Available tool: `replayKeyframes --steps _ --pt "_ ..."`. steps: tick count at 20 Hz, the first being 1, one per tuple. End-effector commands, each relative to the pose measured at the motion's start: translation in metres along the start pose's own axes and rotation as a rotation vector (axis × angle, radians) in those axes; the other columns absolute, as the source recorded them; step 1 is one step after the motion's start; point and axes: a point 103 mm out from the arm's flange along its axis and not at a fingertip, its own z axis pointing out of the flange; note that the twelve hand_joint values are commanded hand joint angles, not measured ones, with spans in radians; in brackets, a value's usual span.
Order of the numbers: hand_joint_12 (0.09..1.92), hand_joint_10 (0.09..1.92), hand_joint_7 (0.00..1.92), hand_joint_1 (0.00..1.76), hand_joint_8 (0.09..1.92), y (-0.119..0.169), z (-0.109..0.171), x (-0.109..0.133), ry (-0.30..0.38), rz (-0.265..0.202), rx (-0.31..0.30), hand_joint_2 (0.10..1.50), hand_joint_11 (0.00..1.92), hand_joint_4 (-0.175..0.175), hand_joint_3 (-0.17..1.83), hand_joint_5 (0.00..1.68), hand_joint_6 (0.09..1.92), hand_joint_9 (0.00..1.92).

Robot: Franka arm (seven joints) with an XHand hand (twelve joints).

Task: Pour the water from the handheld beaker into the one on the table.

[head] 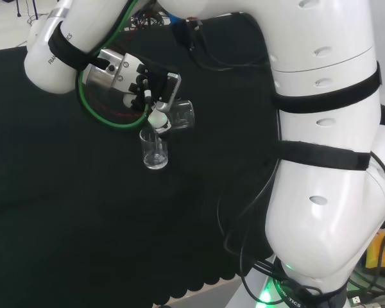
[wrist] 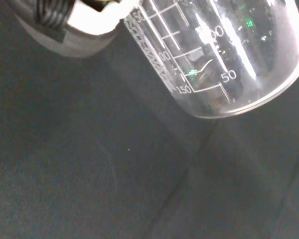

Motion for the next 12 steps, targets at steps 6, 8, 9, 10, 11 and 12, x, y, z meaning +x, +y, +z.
replayKeyframes --steps 6,8,9,10,11,12 --pt "0.59 0.09 1.50 1.32 0.15 -0.0010 -0.0034 0.0016 -0.010 0.006 0.014 1.02 1.42 -0.175 -0.17 1.45 0.17 1.72" --pt "0.59 0.09 1.50 1.32 0.14 -0.0016 -0.0029 0.0014 -0.009 0.008 0.013 1.02 1.42 -0.175 -0.17 1.45 0.17 1.72" --pt "0.59 0.09 1.50 1.32 0.14 -0.0018 -0.0027 0.0013 -0.010 0.008 0.014 1.02 1.42 -0.175 -0.17 1.45 0.17 1.72" --pt "0.59 0.09 1.50 1.32 0.14 -0.0019 -0.0026 0.0012 -0.011 0.010 0.014 1.02 1.42 -0.175 -0.17 1.45 0.17 1.72" --pt "0.59 0.09 1.50 1.32 0.14 -0.0019 -0.0025 0.0012 -0.010 0.010 0.015 1.02 1.42 -0.175 -0.17 1.45 0.17 1.72" --pt "0.59 0.09 1.50 1.32 0.14 -0.0019 -0.0024 0.0012 -0.010 0.009 0.016 1.02 1.42 -0.175 -0.17 1.45 0.16 1.72"
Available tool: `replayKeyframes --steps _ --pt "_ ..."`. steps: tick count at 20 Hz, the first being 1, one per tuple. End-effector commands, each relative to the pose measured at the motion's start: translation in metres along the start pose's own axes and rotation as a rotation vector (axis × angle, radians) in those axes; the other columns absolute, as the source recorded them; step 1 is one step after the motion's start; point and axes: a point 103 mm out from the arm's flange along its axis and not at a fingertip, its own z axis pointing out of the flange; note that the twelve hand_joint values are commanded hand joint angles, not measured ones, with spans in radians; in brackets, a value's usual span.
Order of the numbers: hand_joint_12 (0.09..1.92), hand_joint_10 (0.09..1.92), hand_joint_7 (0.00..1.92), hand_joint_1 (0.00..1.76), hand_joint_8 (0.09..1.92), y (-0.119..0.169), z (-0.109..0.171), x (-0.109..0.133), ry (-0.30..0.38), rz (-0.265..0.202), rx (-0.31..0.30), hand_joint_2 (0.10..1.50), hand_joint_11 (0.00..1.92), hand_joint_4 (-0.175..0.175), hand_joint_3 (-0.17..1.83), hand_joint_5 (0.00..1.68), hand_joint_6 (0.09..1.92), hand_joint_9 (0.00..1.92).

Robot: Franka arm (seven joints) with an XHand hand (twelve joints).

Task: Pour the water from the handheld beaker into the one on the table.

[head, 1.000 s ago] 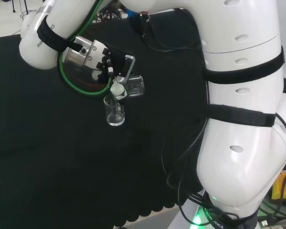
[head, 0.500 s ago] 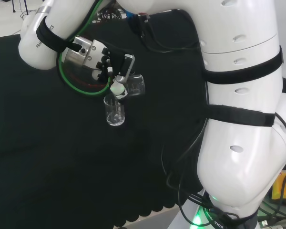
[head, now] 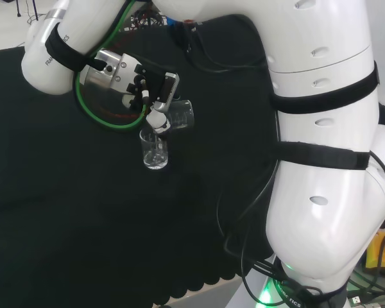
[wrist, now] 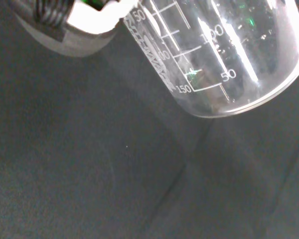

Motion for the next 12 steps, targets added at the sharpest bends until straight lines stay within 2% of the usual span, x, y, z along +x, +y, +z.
replayKeyframes --steps 1,5,7,9,11,12 --pt "0.59 0.09 1.50 1.32 0.14 -0.0003 0.0007 -0.0002 0.000 0.002 0.002 1.02 1.42 -0.175 -0.17 1.45 0.16 1.72" --pt "0.59 0.09 1.51 1.32 0.13 -0.0003 0.0007 -0.0002 0.001 0.001 0.003 1.02 1.42 -0.175 -0.17 1.46 0.16 1.72" --pt "0.59 0.09 1.37 1.39 0.41 -0.0004 0.0007 -0.0003 0.000 0.003 0.003 1.02 1.41 -0.175 -0.17 1.40 0.27 1.62" --pt "0.60 0.09 1.31 1.41 0.54 0.0000 -0.0001 -0.0004 0.002 0.001 0.000 1.02 1.41 -0.175 -0.17 1.37 0.33 1.58" --pt "0.60 0.09 1.29 1.42 0.57 -0.0003 -0.0011 -0.0010 0.006 -0.003 -0.008 1.02 1.40 -0.175 -0.17 1.36 0.34 1.56" --pt "0.60 0.09 1.34 1.38 0.48 -0.0007 -0.0014 -0.0011 0.009 -0.006 -0.013 1.02 1.41 -0.175 -0.17 1.37 0.32 1.62"
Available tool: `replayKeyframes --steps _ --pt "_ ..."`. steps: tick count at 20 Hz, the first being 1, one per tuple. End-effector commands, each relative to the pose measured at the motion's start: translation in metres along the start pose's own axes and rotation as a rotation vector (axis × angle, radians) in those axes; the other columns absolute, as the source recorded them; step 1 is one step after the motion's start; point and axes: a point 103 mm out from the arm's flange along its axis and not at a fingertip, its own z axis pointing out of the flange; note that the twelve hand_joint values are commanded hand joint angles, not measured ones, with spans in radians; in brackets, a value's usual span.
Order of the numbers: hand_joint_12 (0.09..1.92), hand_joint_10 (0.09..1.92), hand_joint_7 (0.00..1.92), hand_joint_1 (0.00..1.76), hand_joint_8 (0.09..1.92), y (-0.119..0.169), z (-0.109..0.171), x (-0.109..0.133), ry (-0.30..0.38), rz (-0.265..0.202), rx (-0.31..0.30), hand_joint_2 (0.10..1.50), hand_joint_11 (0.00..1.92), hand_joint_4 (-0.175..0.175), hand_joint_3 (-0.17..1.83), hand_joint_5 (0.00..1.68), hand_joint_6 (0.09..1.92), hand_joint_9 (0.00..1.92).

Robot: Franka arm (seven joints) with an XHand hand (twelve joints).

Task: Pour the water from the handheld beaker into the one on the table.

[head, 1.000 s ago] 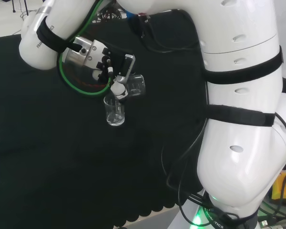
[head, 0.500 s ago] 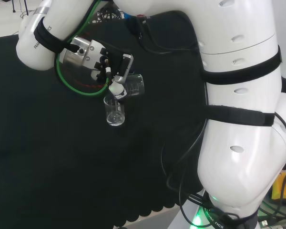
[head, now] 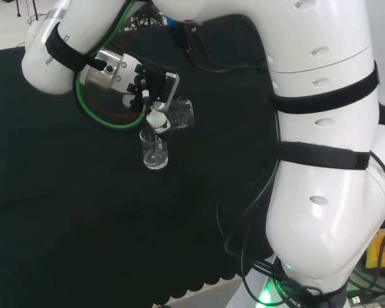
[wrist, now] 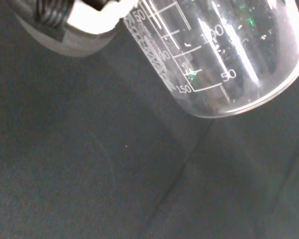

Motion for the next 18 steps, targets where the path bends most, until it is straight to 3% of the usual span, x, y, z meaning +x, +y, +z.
replayKeyframes --steps 1,3,5,13,18 --pt "0.59 0.09 1.39 1.35 0.37 -0.001 -0.001 0.000 0.011 -0.009 -0.014 1.02 1.41 -0.175 -0.17 1.39 0.28 1.66" --pt "0.59 0.09 1.47 1.33 0.20 -0.001 0.000 0.000 0.025 -0.016 -0.029 1.02 1.42 -0.175 -0.17 1.43 0.21 1.70" --pt "0.58 0.09 1.50 1.32 0.15 -0.001 0.001 0.000 0.043 -0.022 -0.050 1.02 1.42 -0.175 -0.17 1.44 0.19 1.72" --pt "0.58 0.09 1.51 1.32 0.13 -0.001 0.006 0.000 0.074 -0.029 -0.086 1.02 1.43 -0.175 -0.17 1.45 0.17 1.72" --pt "0.58 0.09 1.51 1.32 0.12 -0.001 0.011 -0.005 0.140 -0.049 -0.115 1.02 1.43 -0.175 -0.17 1.45 0.17 1.72"
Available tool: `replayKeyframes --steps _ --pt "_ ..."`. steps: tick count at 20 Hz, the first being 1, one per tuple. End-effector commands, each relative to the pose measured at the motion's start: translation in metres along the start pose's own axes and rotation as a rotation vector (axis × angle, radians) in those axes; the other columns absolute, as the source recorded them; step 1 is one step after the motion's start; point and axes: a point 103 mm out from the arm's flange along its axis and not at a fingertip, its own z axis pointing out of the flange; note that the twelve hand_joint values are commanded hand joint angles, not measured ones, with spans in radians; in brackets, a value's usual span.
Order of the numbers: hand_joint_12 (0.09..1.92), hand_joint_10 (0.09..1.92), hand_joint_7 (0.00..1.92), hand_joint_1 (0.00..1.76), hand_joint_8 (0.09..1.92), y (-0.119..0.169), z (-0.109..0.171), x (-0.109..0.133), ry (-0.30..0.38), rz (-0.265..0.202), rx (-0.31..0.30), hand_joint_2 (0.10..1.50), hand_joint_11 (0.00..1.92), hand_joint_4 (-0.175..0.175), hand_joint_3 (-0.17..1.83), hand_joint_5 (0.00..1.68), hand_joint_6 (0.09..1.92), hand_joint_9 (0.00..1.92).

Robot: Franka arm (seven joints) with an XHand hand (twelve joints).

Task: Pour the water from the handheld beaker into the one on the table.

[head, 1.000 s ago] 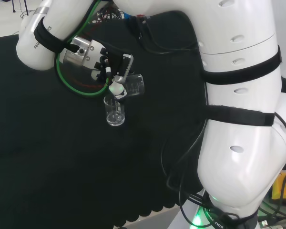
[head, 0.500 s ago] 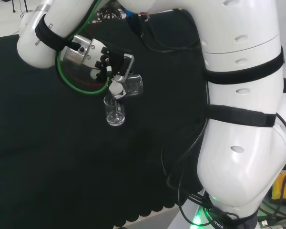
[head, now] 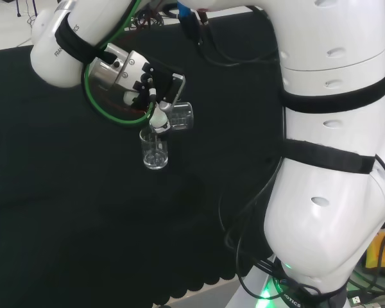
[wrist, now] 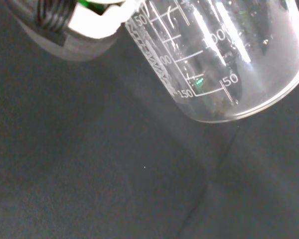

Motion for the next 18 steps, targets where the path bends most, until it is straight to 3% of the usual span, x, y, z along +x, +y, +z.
replayKeyframes --steps 1,10,18 --pt "0.58 0.09 1.51 1.32 0.12 -0.001 0.005 -0.005 0.071 -0.020 -0.036 1.02 1.43 -0.175 -0.17 1.45 0.17 1.72" --pt "0.58 0.09 1.51 1.32 0.12 -0.005 0.015 -0.021 0.193 -0.034 -0.188 1.02 1.43 -0.175 -0.17 1.46 0.16 1.72" --pt "0.58 0.09 1.52 1.32 0.11 -0.001 0.023 -0.040 0.339 -0.097 -0.334 1.02 1.43 -0.175 -0.17 1.46 0.16 1.72"
